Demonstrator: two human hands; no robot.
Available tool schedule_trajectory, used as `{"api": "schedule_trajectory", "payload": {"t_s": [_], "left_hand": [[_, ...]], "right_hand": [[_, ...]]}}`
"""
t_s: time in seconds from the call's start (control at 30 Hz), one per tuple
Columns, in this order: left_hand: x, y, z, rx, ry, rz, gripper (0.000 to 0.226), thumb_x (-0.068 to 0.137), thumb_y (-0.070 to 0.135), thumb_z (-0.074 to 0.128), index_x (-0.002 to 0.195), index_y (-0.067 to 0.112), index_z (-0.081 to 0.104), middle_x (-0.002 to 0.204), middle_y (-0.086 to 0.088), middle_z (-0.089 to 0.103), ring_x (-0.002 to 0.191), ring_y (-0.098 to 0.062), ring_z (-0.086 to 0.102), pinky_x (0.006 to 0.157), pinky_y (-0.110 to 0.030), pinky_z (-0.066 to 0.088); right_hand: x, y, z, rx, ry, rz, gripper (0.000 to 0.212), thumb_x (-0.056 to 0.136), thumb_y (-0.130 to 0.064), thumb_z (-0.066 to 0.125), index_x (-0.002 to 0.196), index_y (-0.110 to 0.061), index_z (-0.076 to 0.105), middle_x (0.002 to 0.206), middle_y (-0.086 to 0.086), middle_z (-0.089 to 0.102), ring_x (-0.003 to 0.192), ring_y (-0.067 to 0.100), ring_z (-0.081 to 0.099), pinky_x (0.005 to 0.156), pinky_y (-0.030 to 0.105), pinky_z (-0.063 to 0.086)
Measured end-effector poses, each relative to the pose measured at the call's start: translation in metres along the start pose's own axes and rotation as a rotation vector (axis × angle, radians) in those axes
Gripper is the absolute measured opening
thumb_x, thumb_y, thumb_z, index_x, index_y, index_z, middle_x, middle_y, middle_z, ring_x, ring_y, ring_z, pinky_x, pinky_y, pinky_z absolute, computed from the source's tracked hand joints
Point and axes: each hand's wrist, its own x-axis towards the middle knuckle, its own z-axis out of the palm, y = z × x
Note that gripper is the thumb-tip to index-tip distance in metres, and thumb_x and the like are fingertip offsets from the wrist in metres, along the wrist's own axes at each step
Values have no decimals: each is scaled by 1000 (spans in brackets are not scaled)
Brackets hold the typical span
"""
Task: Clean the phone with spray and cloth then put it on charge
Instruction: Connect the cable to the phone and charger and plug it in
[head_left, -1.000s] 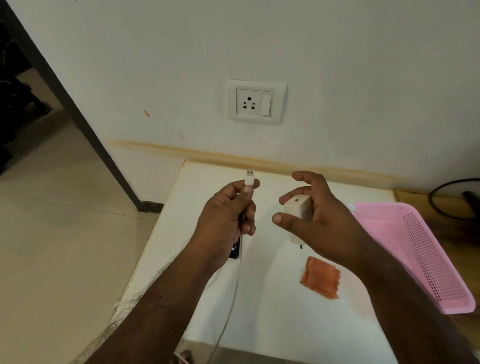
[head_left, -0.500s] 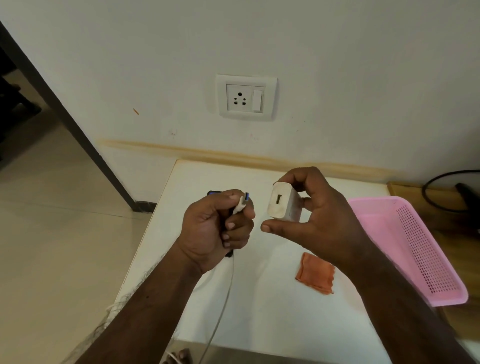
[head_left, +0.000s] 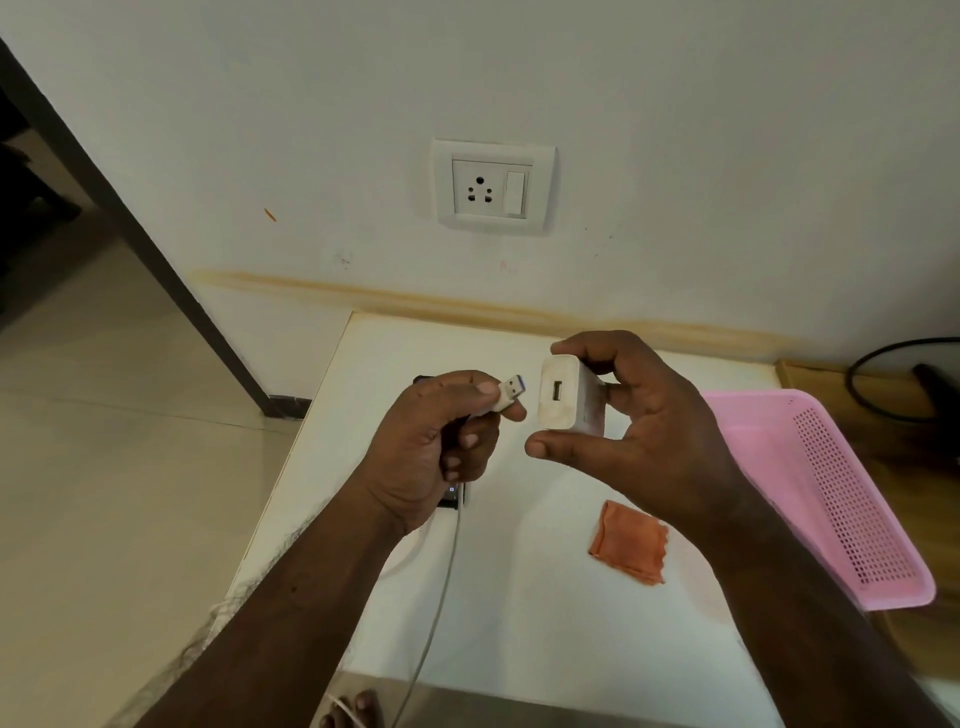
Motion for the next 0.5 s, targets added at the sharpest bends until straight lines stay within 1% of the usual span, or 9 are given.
{"api": "schedule_trajectory", "payload": {"t_s": [0.07,0.1,0.17,0.23,0.33,0.37,0.43,0.5], "left_hand": [[0,-1,1,37,37,9,31,77,36,64,82,6,74,53,-1,38,45,-15,21,48,-27,17],[0,-2,0,39,46,11,32,78,36,66,84,6,75,54,-1,41,44,-15,22,48,-26,18],[1,-3,-1,30,44,17,32,80,37,67,88,7,76,56,-1,43,43,-15,25,48,-25,20],[0,-3,-2,21,39,22,31,82,36,67,90,8,76,57,0,44,43,-14,26,47,-25,20],[0,-3,-1,32,43,26,30,82,37,67,90,10,77,58,0,45,44,-13,27,47,-24,20],[-1,-4,-1,36,45,26,30,82,38,68,90,11,78,58,0,45,43,-13,28,47,-24,21],[0,-4,-1,44,41,26,31,82,39,68,91,11,78,58,0,45,43,-13,29,47,-23,22],[0,-4,-2,48,34,25,32,82,40,68,92,11,78,58,0,46,43,-13,30,47,-23,23]], "right_hand": [[1,1,-1,63,3,16,58,66,-44,86,113,-53,52,115,-34,58,114,-9,53,81,0,42],[1,3,-1,104,0,21,57,67,-44,86,113,-51,54,117,-30,60,116,-4,55,83,3,44],[2,8,-1,178,-4,28,58,68,-42,87,116,-46,57,121,-19,63,120,7,57,87,11,49],[3,11,-1,216,-9,33,58,67,-42,85,118,-44,57,123,-15,64,121,13,57,87,19,53],[4,15,-2,251,-21,45,57,69,-42,83,119,-47,56,124,-14,63,123,14,56,85,21,53],[4,16,-2,265,-33,47,57,70,-40,83,119,-48,56,125,-15,62,125,13,55,86,20,53],[4,19,-1,296,-58,42,57,74,-29,83,120,-46,55,127,-16,61,127,11,53,87,17,51],[4,20,-1,352,-70,42,56,76,-18,80,121,-41,55,127,-15,61,127,11,52,86,17,50]]}}
